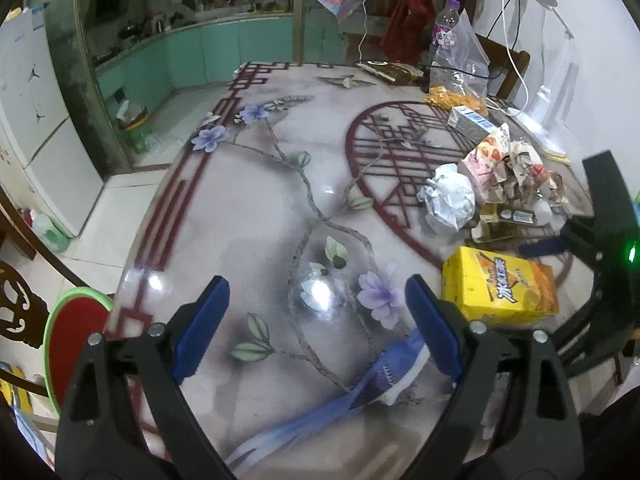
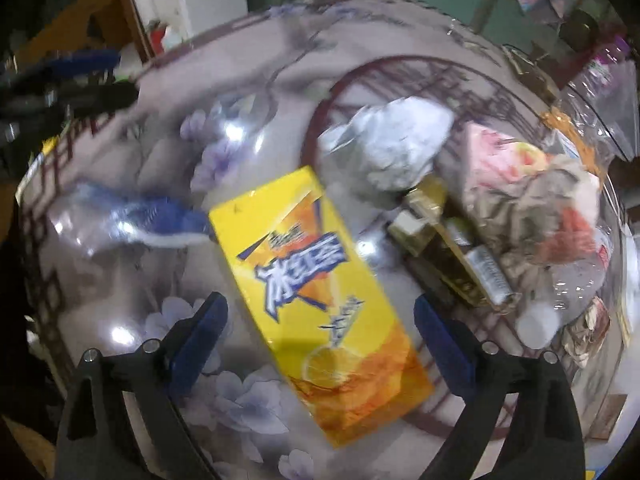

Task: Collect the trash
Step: 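Move both tools back over the table toward the remaining trash, then grasp the yellow iced-tea carton with the right tool while the left tool grasps crumpled white paper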

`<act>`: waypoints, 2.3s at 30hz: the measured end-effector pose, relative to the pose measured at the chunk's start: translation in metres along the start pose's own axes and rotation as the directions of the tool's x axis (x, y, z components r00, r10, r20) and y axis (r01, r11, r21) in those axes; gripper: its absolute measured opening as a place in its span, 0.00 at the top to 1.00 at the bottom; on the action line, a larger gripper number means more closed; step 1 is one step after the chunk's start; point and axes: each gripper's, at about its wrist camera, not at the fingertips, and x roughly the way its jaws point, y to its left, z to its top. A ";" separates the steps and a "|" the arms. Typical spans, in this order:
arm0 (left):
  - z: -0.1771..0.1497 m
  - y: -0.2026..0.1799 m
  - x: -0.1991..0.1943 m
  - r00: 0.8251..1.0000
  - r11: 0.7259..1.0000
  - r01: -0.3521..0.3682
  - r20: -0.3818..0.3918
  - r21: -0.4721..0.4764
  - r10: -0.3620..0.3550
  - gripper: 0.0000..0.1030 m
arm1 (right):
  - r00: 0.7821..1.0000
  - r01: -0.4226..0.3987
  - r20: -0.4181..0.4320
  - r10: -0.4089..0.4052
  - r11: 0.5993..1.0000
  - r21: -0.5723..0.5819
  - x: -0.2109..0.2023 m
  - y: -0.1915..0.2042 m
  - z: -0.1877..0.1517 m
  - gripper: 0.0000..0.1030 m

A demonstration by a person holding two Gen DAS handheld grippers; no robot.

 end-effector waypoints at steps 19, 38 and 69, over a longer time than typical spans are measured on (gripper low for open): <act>0.010 -0.045 0.036 0.998 0.994 -0.067 -0.001 0.082 0.067 0.15 | 0.912 -0.061 0.383 -0.150 0.872 0.485 -0.123 -0.038 -0.033 0.40; 0.064 -0.111 0.091 0.996 0.997 0.067 -0.057 -0.031 -0.069 0.72 | 0.927 -0.115 0.355 -0.120 0.810 0.574 -0.114 -0.069 -0.055 0.41; 0.072 -0.084 0.140 0.979 0.987 0.021 -0.199 -0.159 -0.053 0.37 | 0.999 -0.036 0.008 0.037 0.896 0.442 -0.015 -0.037 -0.042 0.15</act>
